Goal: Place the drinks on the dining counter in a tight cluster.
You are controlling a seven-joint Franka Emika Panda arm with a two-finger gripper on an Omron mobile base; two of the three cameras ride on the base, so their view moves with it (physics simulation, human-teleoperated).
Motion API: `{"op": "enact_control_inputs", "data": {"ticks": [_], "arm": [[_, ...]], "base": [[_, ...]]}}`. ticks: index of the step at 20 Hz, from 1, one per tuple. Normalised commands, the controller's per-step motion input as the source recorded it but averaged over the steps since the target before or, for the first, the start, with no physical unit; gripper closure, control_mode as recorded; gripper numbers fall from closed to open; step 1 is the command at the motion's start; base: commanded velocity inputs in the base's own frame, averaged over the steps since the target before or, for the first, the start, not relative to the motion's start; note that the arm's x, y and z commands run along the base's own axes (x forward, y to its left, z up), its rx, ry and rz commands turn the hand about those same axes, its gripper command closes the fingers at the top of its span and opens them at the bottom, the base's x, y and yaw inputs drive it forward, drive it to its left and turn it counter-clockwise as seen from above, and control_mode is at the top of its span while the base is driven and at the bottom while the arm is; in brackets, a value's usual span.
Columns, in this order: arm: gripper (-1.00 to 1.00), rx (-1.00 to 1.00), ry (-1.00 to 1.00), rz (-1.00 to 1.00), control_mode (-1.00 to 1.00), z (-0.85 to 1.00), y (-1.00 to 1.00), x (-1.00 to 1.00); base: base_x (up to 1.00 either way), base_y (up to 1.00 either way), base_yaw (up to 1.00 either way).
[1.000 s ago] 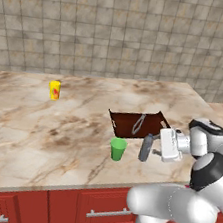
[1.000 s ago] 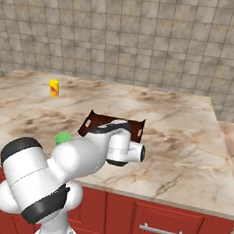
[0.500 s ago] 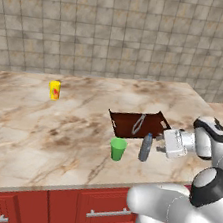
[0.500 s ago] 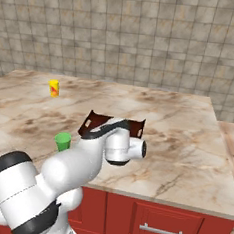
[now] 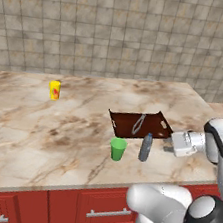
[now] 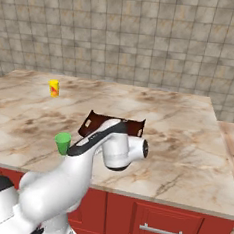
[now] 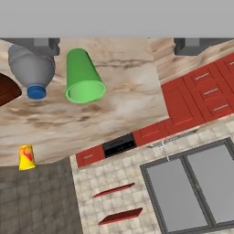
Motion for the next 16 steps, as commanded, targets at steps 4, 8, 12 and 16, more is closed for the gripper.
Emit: {"op": "enact_control_inputs", "data": {"ticks": [4,8,12,16], "arm": [[-1.00,-0.04,0.00,-0.04,-1.00,0.21,0.04,-0.46],[-1.00,-0.06,0.00,0.00,-1.00,0.20,0.10,-0.45],[-1.00,-0.05,0.00,0.00,-1.00,0.17,0.10,-0.38],[-1.00,0.00,0.00,0.00,-1.00,0.03,0.02,-0.07]], "base": [[0.00,0.00,0.00],[0.00,0.00,0.00],[0.00,0.00,0.00],[0.00,0.00,0.00]]}}
